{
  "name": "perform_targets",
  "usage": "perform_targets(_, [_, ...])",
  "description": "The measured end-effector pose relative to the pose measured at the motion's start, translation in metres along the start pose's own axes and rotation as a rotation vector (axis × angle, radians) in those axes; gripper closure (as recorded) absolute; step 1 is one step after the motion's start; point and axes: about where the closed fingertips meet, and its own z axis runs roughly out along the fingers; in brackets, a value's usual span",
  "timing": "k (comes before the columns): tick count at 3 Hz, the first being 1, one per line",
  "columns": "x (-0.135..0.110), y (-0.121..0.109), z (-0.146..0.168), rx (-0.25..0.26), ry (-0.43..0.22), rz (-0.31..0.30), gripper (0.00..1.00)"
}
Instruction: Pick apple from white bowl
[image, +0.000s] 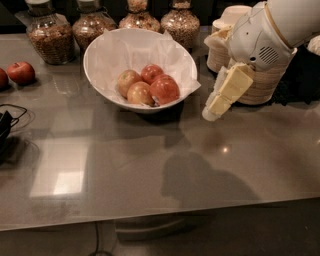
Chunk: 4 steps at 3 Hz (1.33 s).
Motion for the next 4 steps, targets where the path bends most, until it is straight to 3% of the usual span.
perform_targets(1, [-0.001,-0.005,0.019,-0.026,-0.001,-0.011,0.10])
perform_targets(3, [-0.002,-0.010,0.044,-0.052,-0.012,-0.002,0.12])
perform_targets(4, [-0.002,-0.010,0.044,-0.052,-0.012,-0.002,0.00])
